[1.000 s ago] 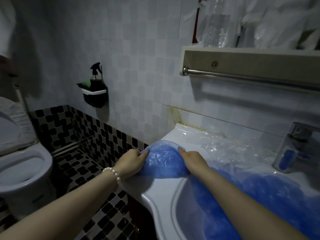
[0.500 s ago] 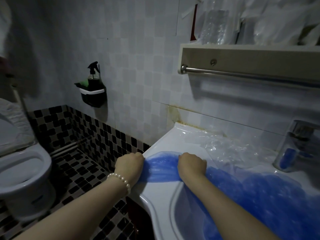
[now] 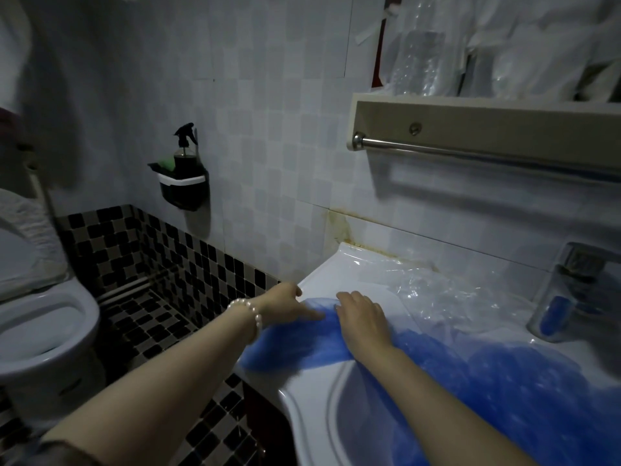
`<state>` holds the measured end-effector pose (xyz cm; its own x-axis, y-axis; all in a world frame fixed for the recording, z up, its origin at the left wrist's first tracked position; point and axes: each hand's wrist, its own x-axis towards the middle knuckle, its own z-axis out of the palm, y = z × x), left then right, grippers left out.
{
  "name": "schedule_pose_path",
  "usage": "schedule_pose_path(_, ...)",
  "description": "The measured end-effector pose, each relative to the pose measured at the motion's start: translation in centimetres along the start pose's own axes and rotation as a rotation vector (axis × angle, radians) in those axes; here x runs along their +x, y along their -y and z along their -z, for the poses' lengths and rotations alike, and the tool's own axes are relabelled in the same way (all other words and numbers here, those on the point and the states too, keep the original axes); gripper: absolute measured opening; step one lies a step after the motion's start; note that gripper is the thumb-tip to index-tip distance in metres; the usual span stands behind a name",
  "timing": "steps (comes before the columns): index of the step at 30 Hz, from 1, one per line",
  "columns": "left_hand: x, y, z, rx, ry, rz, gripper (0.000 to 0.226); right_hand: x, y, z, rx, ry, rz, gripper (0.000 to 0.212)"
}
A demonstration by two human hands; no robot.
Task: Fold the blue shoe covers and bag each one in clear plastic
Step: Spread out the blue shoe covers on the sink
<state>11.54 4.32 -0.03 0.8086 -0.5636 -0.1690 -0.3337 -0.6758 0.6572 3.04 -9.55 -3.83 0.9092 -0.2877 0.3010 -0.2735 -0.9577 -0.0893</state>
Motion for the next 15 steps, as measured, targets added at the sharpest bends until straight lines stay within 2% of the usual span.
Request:
schedule_pose_path(2,0.1,-0.3,0.5,0.075,0.081,0.015,0.045,0.0,-0.2,0.0,0.169,0.024,-0.045,0.033)
schedule_pose_path(4,-0.1,-0.7,0.9,0.068,0.053,-0.039,0.025,0.3,-0.6,0.4,0.509,0.005,-0.126,0.031)
schedule_pose_path(6,-0.5,-1.5,1.5,0.031,-0.106,-0.179,0.013,0.9,-1.1,1.9,0.811,-0.032,-0.118,0.039)
schedule_pose_path(8,-1.1,-2.1,2.1,0.11,-0.404,-0.409,0.012,1.4,-1.6,4.1,0.925,-0.068,-0.011,0.061)
schedule_pose_path(10,-1.9,-2.3,2.5,0.342,-0.722,-0.729,0.006,1.3,-1.6,6.3,0.81,-0.164,0.155,0.064)
schedule_pose_path(11,-2.4,-2.1,2.4,0.448,-0.792,-0.856,0.002,1.0,-1.4,6.9,0.691,-0.272,0.259,0.056)
schedule_pose_path(13,-3.0,-0.7,1.4,0.574,-0.759,-0.99,0.009,0.2,-1.4,6.3,0.407,-0.486,0.469,0.031)
schedule_pose_path(15,-3.7,1.4,-0.4,0.634,-0.647,-1.011,0.017,-1.2,-1.8,3.8,0.235,-0.548,0.623,0.011)
